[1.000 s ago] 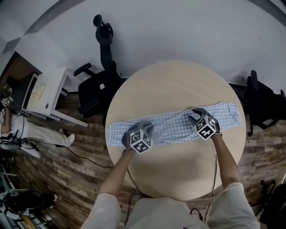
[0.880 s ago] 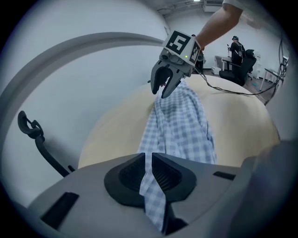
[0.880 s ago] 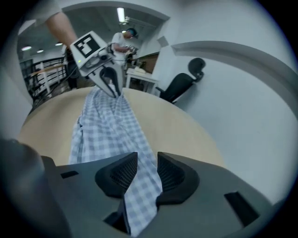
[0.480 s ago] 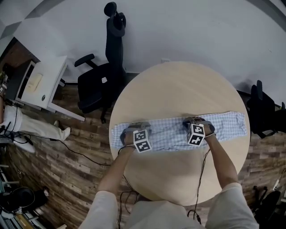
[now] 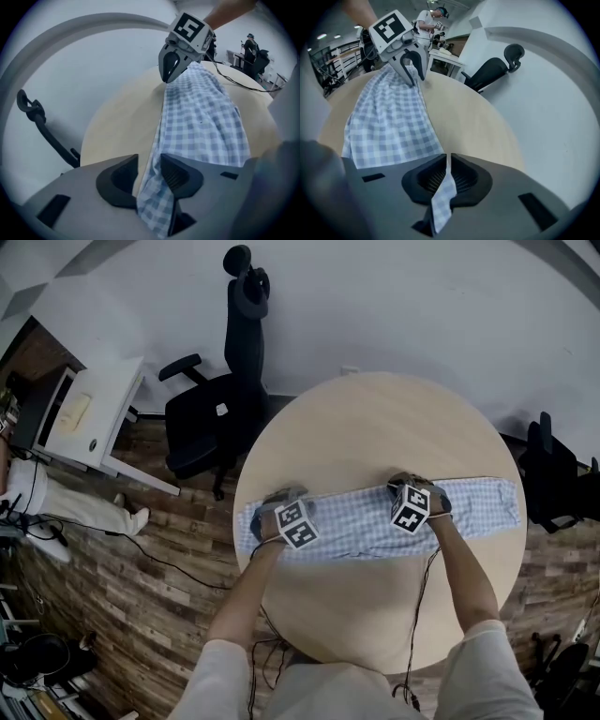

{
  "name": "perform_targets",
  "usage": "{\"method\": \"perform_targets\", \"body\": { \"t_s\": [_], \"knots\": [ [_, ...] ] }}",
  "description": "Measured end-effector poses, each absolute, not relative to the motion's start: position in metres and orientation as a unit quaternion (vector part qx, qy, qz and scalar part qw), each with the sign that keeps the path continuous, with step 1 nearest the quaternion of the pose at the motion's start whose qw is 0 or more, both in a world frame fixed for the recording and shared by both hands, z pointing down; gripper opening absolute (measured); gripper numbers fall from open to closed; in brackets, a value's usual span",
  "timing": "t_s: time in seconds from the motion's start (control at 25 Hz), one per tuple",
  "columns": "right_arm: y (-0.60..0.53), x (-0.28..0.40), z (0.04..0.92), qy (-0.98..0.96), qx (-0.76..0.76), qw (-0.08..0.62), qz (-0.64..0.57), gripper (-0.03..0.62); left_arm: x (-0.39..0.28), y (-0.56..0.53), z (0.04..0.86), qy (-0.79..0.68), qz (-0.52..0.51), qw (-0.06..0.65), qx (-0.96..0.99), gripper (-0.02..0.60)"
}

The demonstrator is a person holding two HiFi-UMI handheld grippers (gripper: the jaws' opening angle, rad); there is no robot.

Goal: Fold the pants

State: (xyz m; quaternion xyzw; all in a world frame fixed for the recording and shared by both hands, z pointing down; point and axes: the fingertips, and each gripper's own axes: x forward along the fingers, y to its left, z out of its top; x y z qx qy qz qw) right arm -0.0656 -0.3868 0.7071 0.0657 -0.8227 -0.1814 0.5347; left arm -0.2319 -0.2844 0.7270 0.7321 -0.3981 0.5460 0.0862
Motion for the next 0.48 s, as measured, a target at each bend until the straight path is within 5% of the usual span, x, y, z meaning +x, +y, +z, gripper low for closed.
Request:
{"method": "perform_targets", "body": {
  "t_s": [0.08, 0.2, 0.48],
  "knots": [
    [-0.386, -0.066, 0.710, -0.820, 0.078, 0.537, -0.180, 0.040, -0.238, -0.279, 0.727, -0.416, 0.534, 0.102, 0.729, 0.216],
    [-0.384, -0.071, 0.701, -0.834, 0.096, 0.515, -0.176, 0.100, -0.254, -0.265, 0.721, -0.453, 0.512, 0.115, 0.721, 0.219],
    [-0.352, -0.109, 0.676, -0.871, 0.117, 0.451, -0.154, 0.100, -0.325, -0.183, 0.713, -0.606, 0.387, 0.244, 0.650, 0.219]
  ]
}}
